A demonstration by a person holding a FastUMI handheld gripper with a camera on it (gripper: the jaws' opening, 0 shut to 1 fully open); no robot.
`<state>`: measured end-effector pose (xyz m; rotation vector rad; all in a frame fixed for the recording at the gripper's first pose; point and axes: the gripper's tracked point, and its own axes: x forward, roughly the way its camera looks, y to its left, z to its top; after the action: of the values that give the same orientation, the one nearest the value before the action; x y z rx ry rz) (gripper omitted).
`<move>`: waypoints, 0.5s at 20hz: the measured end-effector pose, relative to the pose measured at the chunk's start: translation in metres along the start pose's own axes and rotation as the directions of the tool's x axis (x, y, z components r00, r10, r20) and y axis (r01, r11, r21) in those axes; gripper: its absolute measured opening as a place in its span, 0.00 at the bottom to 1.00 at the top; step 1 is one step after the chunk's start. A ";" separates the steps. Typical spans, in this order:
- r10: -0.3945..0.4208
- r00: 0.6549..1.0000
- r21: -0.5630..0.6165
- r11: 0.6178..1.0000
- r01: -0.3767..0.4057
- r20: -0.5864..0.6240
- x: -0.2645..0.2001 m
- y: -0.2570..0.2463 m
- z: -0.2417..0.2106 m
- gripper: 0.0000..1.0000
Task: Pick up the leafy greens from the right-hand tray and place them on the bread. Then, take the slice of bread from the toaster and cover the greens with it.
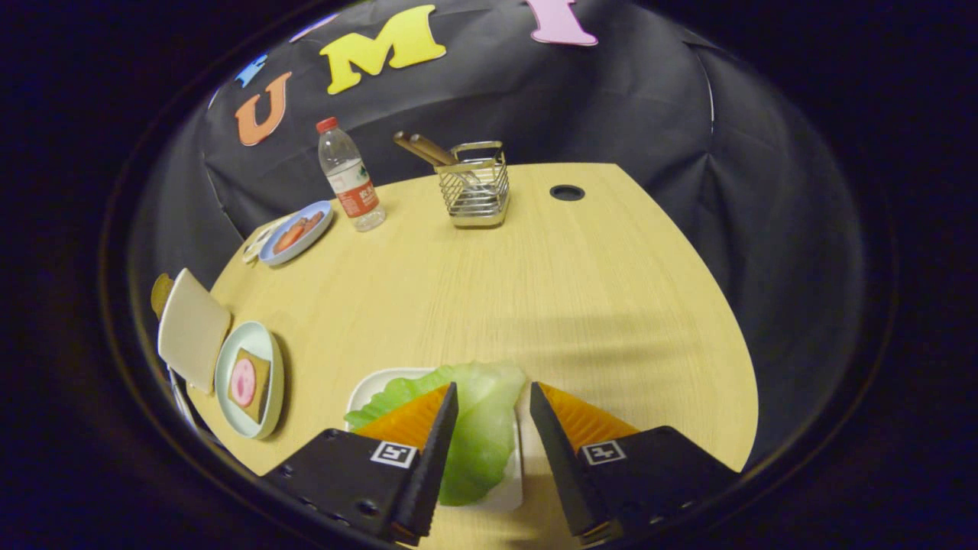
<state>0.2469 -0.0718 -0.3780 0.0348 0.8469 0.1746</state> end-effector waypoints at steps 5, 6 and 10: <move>-0.046 0.999 0.000 0.999 0.046 0.006 0.005 -0.002 0.003 0.24; -0.059 0.998 0.002 0.998 0.059 0.006 0.005 -0.003 0.002 0.10; -0.065 0.997 0.001 0.998 0.065 0.039 -0.007 0.008 0.010 0.00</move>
<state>0.2486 -0.0645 -0.3659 0.0101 0.8085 0.1123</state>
